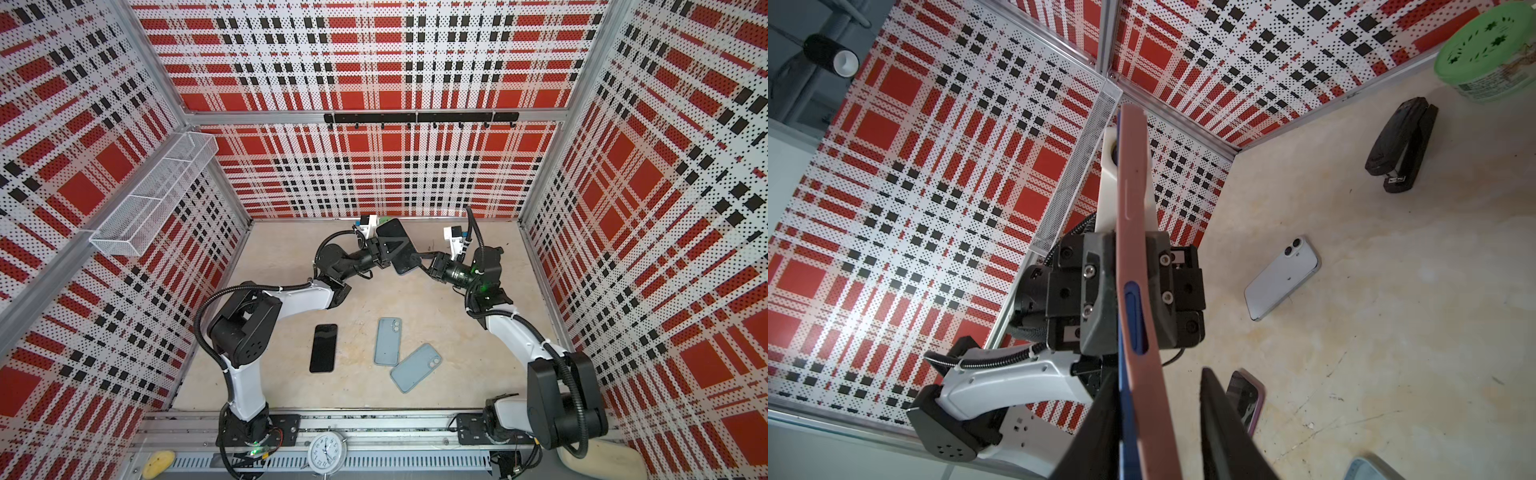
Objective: Put the phone into the phone case
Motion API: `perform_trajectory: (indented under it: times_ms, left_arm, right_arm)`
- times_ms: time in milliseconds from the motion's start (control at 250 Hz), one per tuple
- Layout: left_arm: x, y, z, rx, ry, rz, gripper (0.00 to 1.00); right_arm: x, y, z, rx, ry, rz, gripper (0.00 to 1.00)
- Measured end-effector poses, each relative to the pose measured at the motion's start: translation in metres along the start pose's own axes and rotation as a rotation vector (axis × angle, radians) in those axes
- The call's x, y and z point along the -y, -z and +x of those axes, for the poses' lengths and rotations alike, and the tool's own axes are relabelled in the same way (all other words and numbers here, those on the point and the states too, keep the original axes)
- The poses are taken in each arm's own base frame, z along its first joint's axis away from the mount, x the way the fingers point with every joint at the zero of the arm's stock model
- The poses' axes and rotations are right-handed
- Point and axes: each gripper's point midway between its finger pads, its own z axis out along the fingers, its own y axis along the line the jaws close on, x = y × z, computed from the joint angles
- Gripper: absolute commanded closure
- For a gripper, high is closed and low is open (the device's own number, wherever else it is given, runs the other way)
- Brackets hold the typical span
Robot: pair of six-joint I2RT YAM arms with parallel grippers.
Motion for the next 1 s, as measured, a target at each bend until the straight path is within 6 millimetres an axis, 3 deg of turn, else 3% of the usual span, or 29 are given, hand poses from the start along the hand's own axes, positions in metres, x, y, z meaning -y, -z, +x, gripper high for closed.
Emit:
perform_trajectory:
  times_ms: [188,648,772,908,1001]
  left_arm:
    - [0.002,-0.003,0.003,0.003,-0.002,0.006,1.0]
    - [0.001,-0.005,-0.007,0.056,-0.011,0.006,1.0]
    - [0.002,-0.006,-0.01,0.066,-0.017,0.011,0.98]
    - [-0.002,-0.005,-0.012,0.075,-0.002,0.0,0.96]
    - [-0.003,-0.005,-0.012,0.075,0.001,-0.001,0.96]
  right_arm:
    - [0.0,0.001,-0.004,0.021,-0.009,0.001,0.56]
    - [-0.009,-0.002,0.005,0.036,-0.048,-0.057,0.69]
    - [-0.01,-0.005,0.008,0.029,-0.053,-0.064,0.8]
    - [-0.012,-0.006,0.007,0.035,-0.035,-0.076,1.0]
    - [-0.012,-0.007,0.007,0.036,-0.026,-0.075,1.0]
